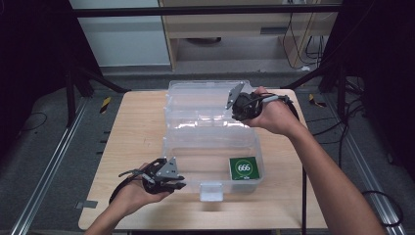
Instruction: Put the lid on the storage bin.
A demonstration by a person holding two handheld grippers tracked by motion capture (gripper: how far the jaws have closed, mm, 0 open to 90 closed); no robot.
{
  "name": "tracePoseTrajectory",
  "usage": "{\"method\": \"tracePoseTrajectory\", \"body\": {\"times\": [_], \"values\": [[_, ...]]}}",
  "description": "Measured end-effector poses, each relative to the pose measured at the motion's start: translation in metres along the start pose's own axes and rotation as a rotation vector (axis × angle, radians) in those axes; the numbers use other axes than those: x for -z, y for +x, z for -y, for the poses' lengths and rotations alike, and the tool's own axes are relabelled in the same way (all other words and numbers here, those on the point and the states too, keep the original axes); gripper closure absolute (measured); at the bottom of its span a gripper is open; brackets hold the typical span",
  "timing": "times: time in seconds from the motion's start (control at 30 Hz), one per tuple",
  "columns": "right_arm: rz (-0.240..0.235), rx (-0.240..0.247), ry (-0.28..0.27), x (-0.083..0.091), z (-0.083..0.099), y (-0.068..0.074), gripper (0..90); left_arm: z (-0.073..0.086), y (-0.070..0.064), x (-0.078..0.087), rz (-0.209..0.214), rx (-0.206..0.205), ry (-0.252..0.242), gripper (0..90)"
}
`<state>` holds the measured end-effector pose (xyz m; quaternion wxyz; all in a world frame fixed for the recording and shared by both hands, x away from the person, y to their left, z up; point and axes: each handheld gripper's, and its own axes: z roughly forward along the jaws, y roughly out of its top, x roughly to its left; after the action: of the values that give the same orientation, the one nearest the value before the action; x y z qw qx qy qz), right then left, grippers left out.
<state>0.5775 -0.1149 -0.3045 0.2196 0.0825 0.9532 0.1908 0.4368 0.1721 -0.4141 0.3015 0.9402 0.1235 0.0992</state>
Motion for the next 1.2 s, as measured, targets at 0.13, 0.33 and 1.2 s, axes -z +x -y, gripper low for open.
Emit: {"method": "tracePoseTrajectory", "body": {"times": [0.13,0.33,1.2], "values": [[-0.012,0.014,0.009,0.002,-0.001,0.001,84.7,0.0,-0.001,-0.001,-0.014,0.007,0.0,75.1],[-0.016,0.023,0.02,0.004,-0.004,0.003,85.7,0.0,-0.003,-0.001,-0.023,0.009,-0.001,75.0],[0.0,0.035,-0.009,0.013,-0.003,0.015,87.0,0.001,-0.004,-0.004,-0.034,0.021,0.006,74.9]]}}
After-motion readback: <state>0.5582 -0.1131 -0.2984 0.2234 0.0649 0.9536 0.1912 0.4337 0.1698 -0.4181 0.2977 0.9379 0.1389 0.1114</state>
